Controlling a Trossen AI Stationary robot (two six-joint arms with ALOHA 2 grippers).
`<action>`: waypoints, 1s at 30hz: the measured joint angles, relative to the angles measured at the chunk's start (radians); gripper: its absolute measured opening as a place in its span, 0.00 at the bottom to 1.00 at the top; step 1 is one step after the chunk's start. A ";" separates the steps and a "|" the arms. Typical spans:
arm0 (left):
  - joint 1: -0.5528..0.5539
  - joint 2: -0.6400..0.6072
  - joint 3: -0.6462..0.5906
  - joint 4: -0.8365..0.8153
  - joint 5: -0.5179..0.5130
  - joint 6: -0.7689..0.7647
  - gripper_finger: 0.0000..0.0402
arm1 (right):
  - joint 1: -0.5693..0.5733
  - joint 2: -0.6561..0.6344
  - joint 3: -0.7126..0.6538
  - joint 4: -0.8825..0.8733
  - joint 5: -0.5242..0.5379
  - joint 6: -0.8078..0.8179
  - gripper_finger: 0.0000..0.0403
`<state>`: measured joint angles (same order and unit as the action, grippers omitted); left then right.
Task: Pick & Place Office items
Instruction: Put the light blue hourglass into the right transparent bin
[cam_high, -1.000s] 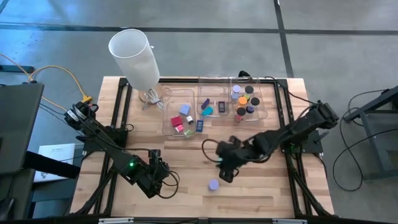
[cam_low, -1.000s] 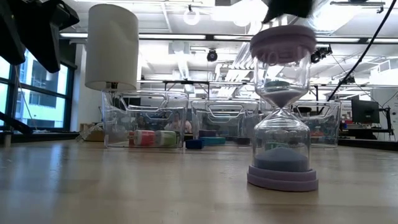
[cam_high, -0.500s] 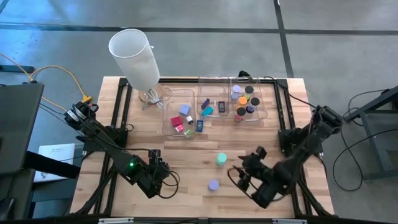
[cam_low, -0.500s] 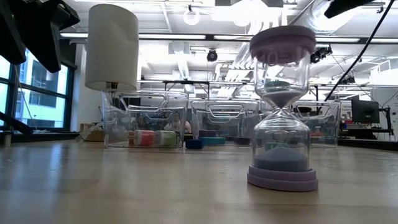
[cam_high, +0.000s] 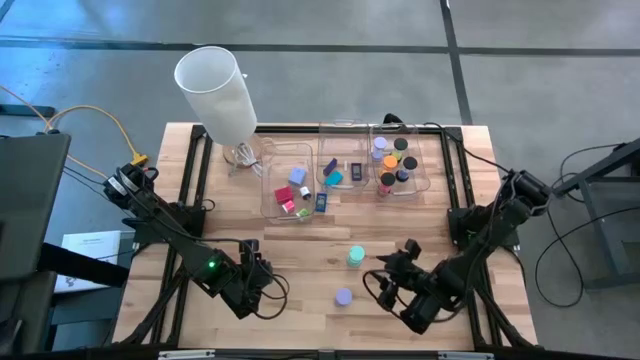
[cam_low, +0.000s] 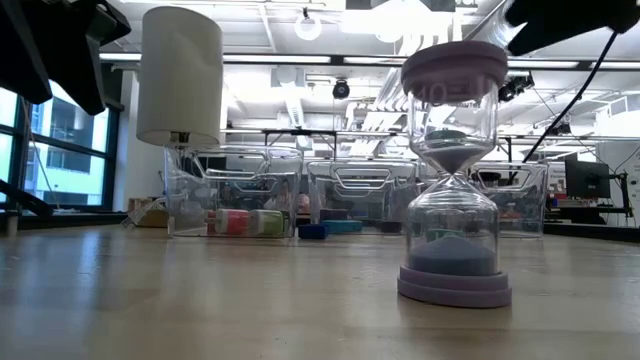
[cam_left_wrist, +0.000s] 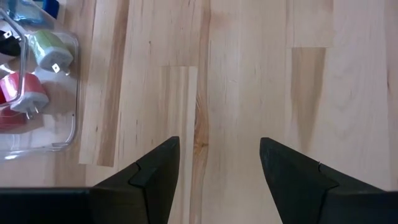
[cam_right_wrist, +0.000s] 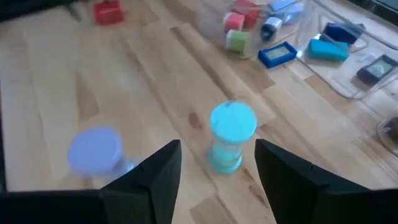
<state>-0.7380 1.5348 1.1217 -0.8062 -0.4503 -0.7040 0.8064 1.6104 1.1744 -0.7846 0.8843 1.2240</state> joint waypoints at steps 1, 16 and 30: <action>0.000 0.000 0.000 0.000 0.000 0.000 0.53 | -0.009 0.000 0.000 0.001 0.000 0.006 0.49; 0.000 0.000 0.000 0.000 0.000 -0.001 0.53 | -0.070 0.000 0.000 0.021 -0.160 -0.102 0.51; 0.000 0.000 0.000 0.000 0.001 -0.004 0.53 | -0.070 0.000 -0.149 0.207 -0.077 -0.212 0.51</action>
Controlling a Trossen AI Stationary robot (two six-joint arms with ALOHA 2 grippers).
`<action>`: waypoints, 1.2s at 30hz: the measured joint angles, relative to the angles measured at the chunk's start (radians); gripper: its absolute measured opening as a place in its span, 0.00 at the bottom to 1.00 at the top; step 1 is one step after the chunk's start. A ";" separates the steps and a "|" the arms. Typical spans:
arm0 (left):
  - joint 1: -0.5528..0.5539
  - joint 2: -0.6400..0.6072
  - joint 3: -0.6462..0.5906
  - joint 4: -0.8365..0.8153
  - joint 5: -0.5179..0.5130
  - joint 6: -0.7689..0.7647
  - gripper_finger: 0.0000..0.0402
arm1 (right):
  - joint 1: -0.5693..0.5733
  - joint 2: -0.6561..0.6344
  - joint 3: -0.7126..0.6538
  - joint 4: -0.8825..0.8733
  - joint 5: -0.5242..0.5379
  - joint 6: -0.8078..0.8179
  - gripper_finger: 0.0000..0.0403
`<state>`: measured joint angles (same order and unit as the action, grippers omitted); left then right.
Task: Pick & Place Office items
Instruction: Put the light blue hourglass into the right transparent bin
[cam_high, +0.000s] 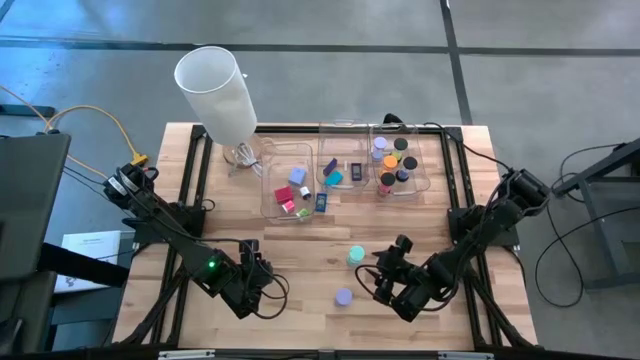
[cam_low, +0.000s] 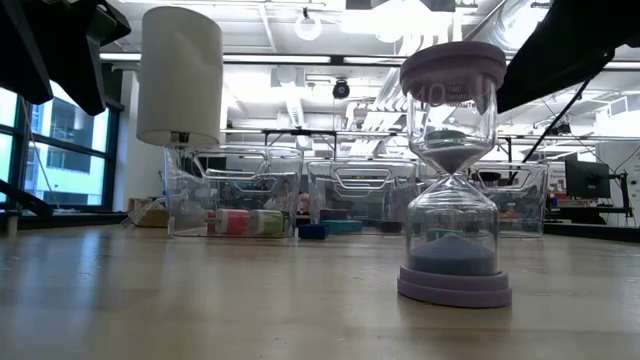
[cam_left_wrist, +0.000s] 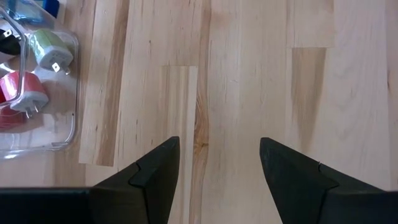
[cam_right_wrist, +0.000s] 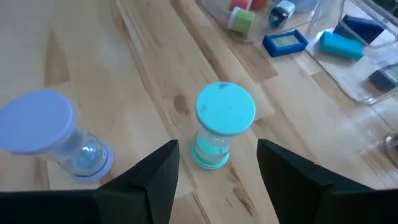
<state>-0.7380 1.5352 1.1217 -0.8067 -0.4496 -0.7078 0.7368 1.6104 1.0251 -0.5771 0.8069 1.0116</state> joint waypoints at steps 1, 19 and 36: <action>0.000 0.000 0.000 0.000 0.000 0.000 0.53 | 0.000 0.000 -0.001 0.004 0.003 -0.007 0.51; 0.000 0.000 0.000 0.000 0.000 0.001 0.53 | 0.001 0.000 -0.002 0.042 -0.059 -0.022 0.57; 0.000 0.000 0.000 0.000 0.000 0.002 0.53 | -0.020 0.000 -0.002 0.123 -0.205 -0.091 0.80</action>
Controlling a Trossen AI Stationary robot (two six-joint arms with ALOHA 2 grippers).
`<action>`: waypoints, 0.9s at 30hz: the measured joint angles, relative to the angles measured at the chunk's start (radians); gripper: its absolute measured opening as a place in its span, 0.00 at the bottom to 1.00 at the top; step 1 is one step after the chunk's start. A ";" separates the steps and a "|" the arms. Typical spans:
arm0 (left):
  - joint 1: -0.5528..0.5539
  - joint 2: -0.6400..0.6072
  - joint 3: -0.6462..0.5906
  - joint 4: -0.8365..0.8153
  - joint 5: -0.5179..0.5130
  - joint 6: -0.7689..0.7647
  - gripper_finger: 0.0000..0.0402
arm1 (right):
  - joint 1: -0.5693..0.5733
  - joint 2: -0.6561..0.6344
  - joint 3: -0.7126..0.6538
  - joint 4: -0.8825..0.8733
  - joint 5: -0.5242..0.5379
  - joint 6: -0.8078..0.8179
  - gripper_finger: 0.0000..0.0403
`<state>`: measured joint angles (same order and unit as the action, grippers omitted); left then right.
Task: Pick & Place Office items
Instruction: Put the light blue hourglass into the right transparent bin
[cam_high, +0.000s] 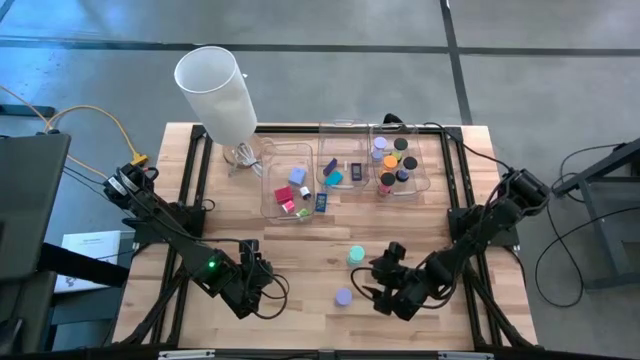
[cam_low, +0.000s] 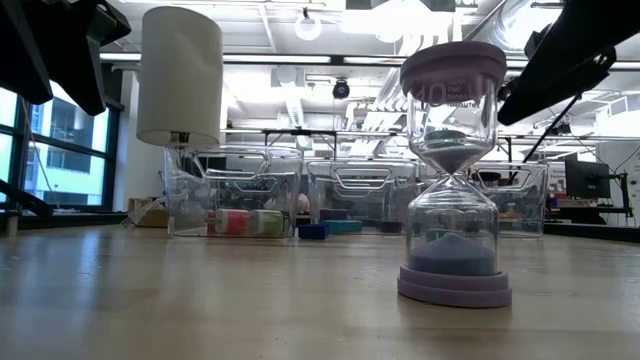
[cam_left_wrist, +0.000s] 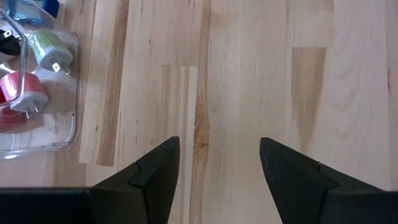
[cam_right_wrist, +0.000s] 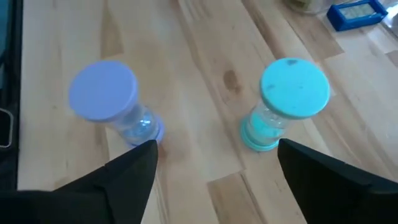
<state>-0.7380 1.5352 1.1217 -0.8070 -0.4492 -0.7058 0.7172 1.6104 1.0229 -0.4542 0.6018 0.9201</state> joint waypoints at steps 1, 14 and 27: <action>0.000 0.000 0.000 0.000 0.000 0.001 0.53 | 0.000 0.000 0.000 -0.004 0.003 0.001 0.79; 0.000 0.000 0.000 0.000 0.000 0.001 0.53 | -0.012 0.000 -0.075 0.011 0.133 0.019 0.77; 0.000 0.000 0.000 0.000 -0.003 0.000 0.53 | -0.088 0.000 -0.216 0.302 0.179 -0.134 0.77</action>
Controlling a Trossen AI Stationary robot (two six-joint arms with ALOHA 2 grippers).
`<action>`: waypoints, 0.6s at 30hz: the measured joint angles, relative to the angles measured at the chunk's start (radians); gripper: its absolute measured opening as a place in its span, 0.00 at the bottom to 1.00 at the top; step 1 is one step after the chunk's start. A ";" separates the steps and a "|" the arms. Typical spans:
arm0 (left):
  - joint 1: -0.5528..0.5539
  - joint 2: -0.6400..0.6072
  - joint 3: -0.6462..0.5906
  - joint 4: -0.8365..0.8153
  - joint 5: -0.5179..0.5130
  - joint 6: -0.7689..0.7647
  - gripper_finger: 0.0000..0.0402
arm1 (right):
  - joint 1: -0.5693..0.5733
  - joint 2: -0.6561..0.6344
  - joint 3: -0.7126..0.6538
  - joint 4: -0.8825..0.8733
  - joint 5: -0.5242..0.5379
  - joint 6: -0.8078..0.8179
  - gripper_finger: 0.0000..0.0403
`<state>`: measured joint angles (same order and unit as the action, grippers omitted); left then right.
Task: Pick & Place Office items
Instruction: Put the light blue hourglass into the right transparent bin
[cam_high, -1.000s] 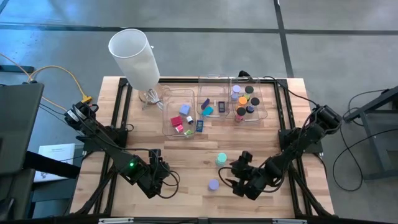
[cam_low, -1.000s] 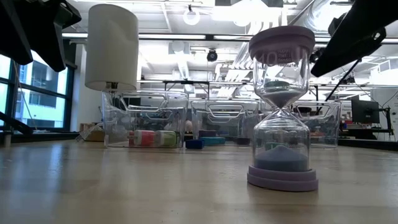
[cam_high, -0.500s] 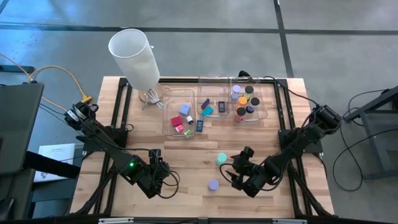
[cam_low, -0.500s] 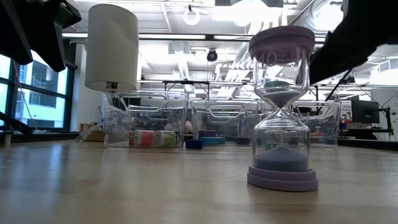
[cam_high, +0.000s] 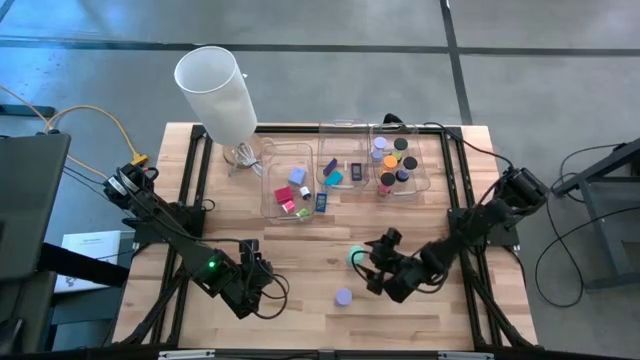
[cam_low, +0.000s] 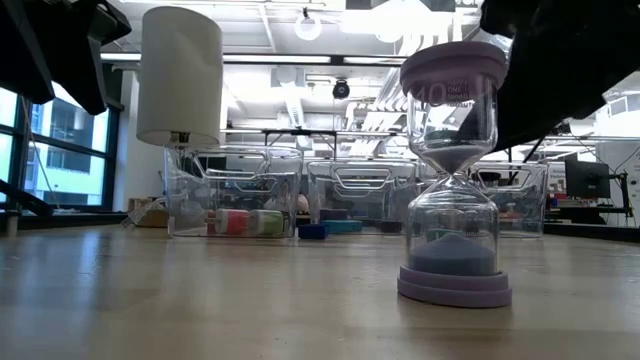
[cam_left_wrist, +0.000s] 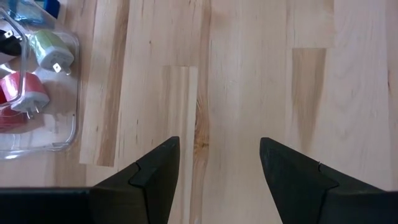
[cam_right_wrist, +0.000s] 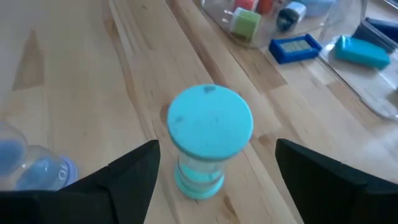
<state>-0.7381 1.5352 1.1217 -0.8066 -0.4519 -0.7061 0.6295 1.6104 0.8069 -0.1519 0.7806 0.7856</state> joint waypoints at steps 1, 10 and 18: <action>0.000 0.000 0.000 0.000 -0.006 0.000 0.53 | -0.006 0.000 -0.006 0.019 -0.003 -0.007 0.77; 0.000 0.000 0.000 0.000 -0.042 -0.001 0.53 | -0.062 0.000 -0.023 0.099 -0.033 -0.092 0.77; 0.000 0.000 0.000 0.000 -0.043 -0.001 0.53 | -0.107 0.000 -0.023 0.113 -0.150 -0.110 0.77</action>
<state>-0.7383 1.5352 1.1213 -0.8068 -0.4953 -0.7071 0.5221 1.6104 0.7841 -0.0392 0.6311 0.6758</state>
